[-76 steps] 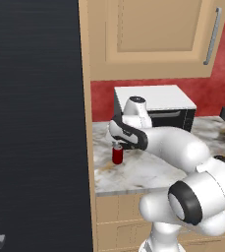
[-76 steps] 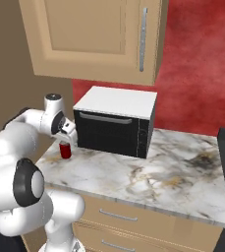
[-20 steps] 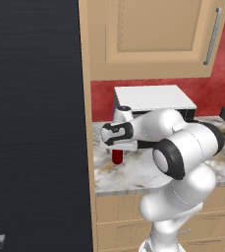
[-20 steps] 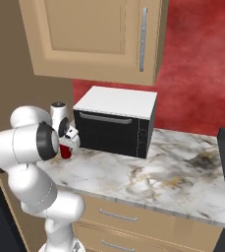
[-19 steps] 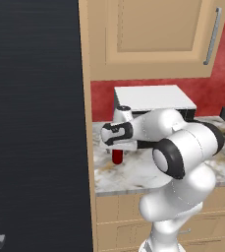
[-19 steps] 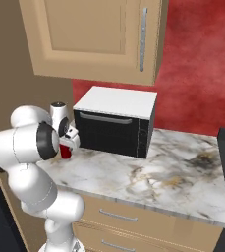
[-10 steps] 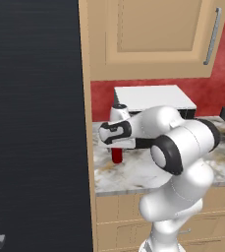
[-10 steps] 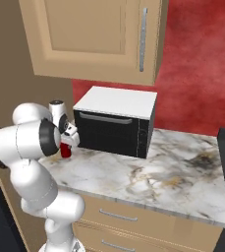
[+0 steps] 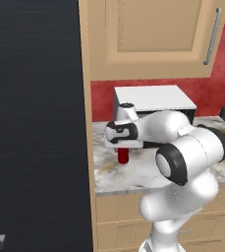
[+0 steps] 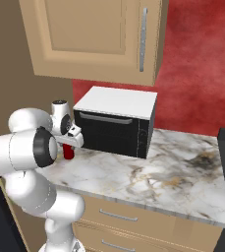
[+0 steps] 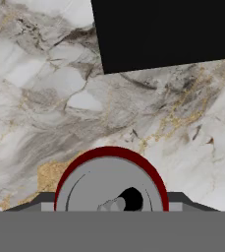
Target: Four empty soda cans are scattered around the kitchen. Gather all the cans and cluster them next to the stove for recycling.
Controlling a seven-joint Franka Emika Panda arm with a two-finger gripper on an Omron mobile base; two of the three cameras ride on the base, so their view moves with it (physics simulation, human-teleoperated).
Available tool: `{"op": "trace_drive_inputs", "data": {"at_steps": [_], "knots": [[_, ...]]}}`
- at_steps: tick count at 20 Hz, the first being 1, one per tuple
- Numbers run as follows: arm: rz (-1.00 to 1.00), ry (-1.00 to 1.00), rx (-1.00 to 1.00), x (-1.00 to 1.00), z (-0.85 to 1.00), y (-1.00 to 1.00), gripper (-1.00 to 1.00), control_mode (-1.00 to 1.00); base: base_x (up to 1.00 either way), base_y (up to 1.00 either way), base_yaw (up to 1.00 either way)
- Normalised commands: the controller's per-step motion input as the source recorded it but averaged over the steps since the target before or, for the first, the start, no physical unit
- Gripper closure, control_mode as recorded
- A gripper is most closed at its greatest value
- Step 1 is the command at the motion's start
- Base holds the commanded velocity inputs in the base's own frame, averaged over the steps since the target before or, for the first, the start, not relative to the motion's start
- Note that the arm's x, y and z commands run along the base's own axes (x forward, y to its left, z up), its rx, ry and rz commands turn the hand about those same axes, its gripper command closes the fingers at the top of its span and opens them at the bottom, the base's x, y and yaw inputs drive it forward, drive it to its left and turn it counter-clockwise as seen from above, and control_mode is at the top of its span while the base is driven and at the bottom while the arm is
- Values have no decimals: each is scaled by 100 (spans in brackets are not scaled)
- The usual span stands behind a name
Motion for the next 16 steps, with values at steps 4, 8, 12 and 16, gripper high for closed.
{"op": "trace_drive_inputs", "data": {"at_steps": [4, 8, 12, 16], "knots": [[0, -19, 5, -83, 28, -35, 100, -100, 0, 0, 0], [0, -18, 5, -87, 68, 0, 100, -100, 0, 0, 0], [0, -2, 11, -79, 94, 0, 100, -100, 0, 0, 0], [0, 0, 10, -79, 86, -1, 100, -100, 0, 0, 0]]}}
